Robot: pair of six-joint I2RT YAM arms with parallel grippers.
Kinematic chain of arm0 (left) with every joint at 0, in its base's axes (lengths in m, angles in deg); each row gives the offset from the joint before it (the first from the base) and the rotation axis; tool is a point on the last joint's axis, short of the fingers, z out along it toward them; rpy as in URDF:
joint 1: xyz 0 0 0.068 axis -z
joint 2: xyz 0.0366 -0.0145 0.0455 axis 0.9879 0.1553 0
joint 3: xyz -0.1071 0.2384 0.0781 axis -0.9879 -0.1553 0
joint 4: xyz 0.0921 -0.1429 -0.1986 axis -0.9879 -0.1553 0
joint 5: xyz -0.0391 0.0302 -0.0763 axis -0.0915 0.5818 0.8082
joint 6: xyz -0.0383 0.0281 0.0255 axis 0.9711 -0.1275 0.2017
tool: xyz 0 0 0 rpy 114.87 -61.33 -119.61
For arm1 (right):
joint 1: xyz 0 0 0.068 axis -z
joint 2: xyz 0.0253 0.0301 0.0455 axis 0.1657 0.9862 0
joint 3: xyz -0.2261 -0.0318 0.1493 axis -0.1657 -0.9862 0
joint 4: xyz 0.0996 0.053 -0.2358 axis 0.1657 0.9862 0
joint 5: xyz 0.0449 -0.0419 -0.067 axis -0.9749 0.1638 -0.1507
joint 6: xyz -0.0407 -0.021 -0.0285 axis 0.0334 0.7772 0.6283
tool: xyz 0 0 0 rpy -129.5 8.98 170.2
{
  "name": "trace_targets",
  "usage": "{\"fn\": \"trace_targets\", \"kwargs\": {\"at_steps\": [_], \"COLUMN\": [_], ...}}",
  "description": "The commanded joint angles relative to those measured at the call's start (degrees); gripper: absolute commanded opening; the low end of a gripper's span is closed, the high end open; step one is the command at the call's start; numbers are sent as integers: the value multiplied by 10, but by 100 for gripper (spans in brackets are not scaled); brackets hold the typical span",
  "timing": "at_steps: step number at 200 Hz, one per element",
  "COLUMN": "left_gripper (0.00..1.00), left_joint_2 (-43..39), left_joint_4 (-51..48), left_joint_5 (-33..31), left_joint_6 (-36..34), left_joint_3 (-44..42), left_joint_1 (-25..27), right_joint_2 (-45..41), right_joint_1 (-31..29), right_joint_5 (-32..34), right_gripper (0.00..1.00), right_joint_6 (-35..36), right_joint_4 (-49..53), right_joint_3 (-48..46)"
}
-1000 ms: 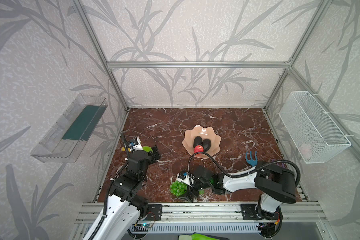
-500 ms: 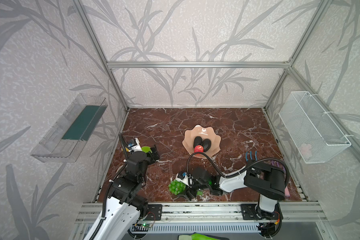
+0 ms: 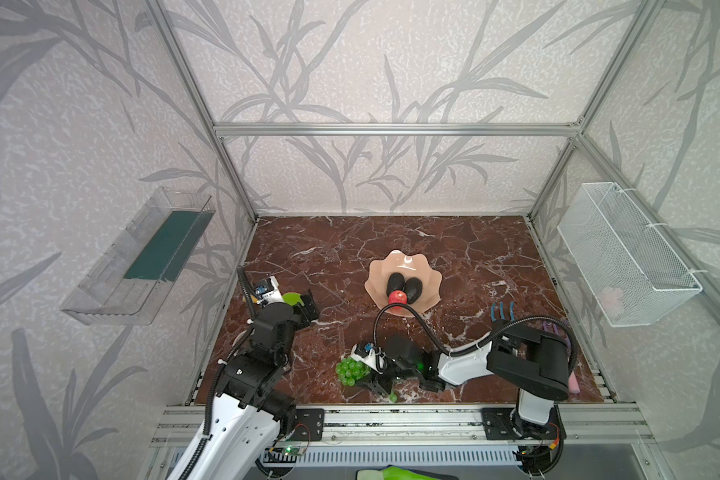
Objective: Place and organize the fake fruits in the fruit bowl
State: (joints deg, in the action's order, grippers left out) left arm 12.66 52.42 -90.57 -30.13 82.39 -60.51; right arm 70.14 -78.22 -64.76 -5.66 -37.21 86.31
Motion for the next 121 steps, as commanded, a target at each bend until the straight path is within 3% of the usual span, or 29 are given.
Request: {"fn": "trace_targets", "kwargs": {"at_steps": [1,44,121], "left_gripper": [99,99,99], "left_joint_2": [-2,-2,-4], "left_joint_4": [-11,-11,-10], "left_joint_5": [-13,-12,-13], "left_joint_6": [11,11,12], "left_joint_3": [-4,-5,-8], "left_joint_1": [-3,-3,-3], "right_joint_2": [-34,-99,-226], "right_joint_1": [2,21,109], "right_joint_5": [19,8,-21], "right_gripper": [54,53,53], "right_joint_6": [-6,-25,-14], "right_joint_4": [1,10,142], "right_joint_3": [-2,-5,22]}}
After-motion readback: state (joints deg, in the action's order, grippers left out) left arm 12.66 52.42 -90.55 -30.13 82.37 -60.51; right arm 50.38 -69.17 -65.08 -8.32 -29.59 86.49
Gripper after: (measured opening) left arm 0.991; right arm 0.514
